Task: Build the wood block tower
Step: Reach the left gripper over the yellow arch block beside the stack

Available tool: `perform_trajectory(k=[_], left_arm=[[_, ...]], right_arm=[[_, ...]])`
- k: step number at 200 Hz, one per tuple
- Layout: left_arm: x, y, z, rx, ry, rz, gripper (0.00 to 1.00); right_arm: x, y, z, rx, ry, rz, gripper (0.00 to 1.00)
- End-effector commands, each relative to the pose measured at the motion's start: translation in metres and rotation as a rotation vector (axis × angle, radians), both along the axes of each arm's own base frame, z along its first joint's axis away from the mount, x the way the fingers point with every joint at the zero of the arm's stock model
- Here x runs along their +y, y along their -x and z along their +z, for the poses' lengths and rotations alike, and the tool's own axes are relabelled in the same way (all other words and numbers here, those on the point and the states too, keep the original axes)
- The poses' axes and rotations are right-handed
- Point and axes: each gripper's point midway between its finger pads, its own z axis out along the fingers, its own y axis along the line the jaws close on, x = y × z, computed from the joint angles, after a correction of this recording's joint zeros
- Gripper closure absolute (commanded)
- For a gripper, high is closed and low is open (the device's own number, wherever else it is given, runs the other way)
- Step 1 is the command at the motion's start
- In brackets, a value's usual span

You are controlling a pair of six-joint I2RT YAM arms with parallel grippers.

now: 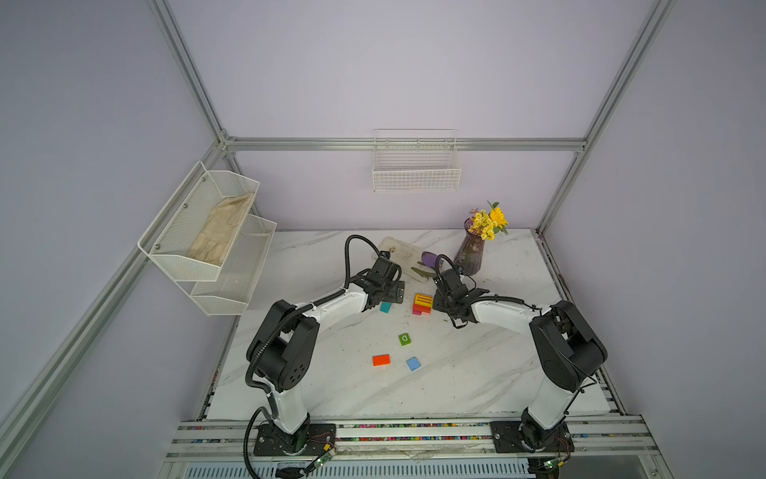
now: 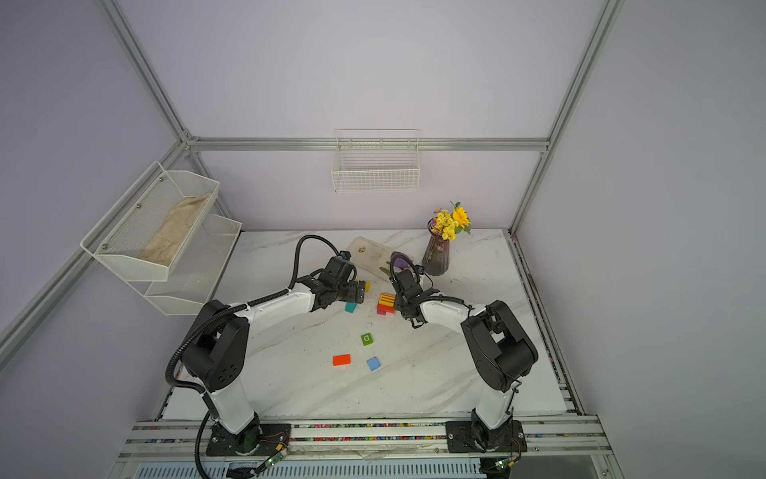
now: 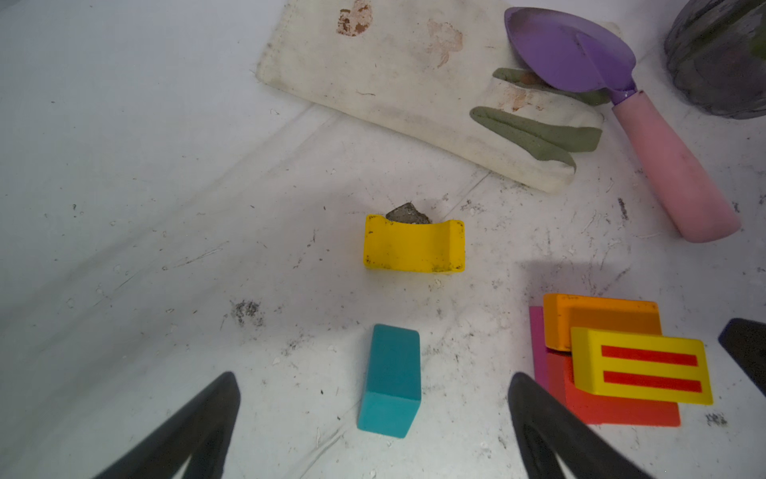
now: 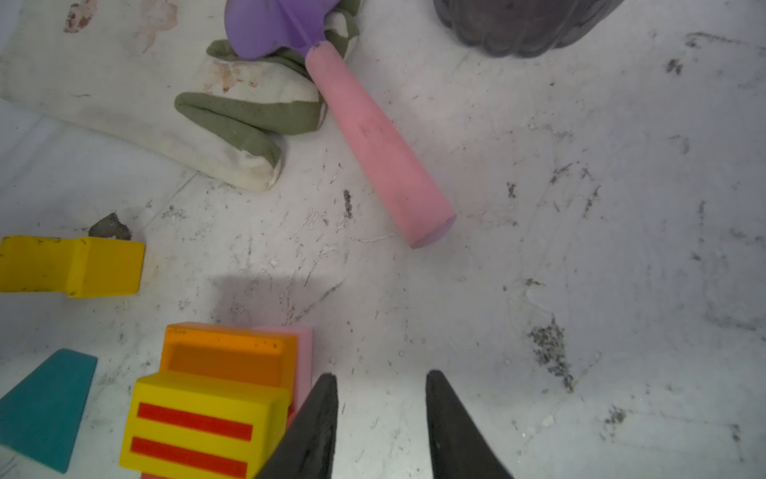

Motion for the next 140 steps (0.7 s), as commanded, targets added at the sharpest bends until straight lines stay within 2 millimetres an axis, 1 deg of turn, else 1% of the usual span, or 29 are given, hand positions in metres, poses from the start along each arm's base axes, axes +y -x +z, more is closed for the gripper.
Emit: perform_trajectory(k=[1, 75, 100, 140], left_arm=[[-0.017, -0.017, 0.037, -0.068, 0.037, -0.035, 0.00], [-0.023, -0.020, 0.032, -0.050, 0.045, -0.050, 0.00], [-0.025, -0.021, 0.031, -0.044, 0.045, -0.053, 0.00], [-0.028, -0.023, 0.025, -0.030, 0.044, -0.058, 0.00]], right_arm=[[0.007, -0.005, 0.005, -0.017, -0.014, 0.016, 0.61], [0.019, -0.006, -0.003, 0.008, -0.045, 0.044, 0.63], [0.018, -0.006, -0.005, 0.011, -0.045, 0.044, 0.63], [0.023, -0.007, -0.007, 0.019, -0.059, 0.056, 0.64]])
